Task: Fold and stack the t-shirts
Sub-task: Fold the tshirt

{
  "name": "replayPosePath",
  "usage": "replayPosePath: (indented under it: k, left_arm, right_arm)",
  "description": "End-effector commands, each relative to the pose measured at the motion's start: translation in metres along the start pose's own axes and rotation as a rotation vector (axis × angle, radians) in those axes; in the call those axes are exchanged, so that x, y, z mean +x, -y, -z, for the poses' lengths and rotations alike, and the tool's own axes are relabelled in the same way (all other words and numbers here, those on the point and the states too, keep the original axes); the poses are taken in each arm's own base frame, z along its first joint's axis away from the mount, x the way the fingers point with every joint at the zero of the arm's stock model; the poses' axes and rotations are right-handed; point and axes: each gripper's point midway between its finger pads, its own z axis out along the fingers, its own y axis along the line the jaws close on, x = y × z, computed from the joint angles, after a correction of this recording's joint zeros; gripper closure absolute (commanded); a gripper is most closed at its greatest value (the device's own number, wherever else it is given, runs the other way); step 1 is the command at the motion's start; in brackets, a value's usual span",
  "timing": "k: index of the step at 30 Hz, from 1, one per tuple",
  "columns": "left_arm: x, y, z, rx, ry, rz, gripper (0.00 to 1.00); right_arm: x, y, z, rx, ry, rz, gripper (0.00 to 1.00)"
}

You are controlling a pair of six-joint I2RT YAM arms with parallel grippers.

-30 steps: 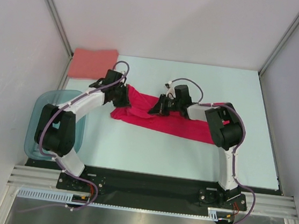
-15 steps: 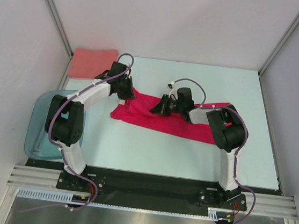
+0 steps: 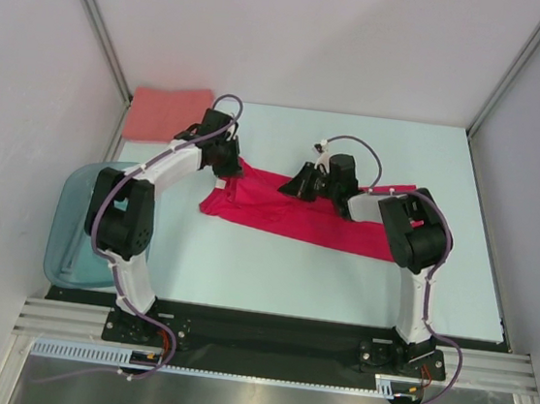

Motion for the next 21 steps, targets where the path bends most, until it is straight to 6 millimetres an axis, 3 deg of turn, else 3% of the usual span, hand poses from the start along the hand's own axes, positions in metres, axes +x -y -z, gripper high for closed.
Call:
replayPosePath:
  k: [1,7,10,12,13,14,17,19,21]
  left_arm:
    - [-0.016,-0.002,-0.006,-0.027,0.031,0.024,1.0]
    - [-0.022,-0.013,-0.013,-0.093,0.036,0.023,1.0]
    - [-0.028,-0.016,-0.021,-0.127,0.032,0.008,0.96]
    - [-0.035,-0.018,-0.025,-0.15,0.034,-0.013,0.82]
    - [-0.033,-0.031,-0.022,-0.223,0.02,-0.017,0.77]
    - [-0.048,-0.036,-0.014,-0.28,0.06,-0.026,0.67]
    - [-0.052,-0.045,0.014,-0.356,0.113,-0.044,0.43]
    - [-0.055,-0.038,0.038,-0.33,0.161,-0.029,0.37]
    - [-0.034,-0.032,0.042,-0.262,0.119,-0.012,0.36]
  right_arm:
    - [-0.018,-0.002,-0.009,-0.02,0.059,0.039,0.92]
    - [-0.021,0.002,-0.018,-0.012,0.055,0.041,0.89]
    - [-0.025,0.006,-0.018,0.01,0.069,0.055,0.79]
    - [-0.033,0.007,-0.016,0.038,0.07,0.094,0.71]
    - [-0.028,0.015,-0.012,0.089,0.039,0.08,0.68]
    - [-0.037,0.013,-0.008,0.109,0.047,0.099,0.61]
    - [-0.059,0.012,0.019,0.244,0.045,0.168,0.49]
    - [-0.068,0.016,0.047,0.371,0.026,0.206,0.43]
    - [-0.078,0.018,0.071,0.454,0.045,0.225,0.41]
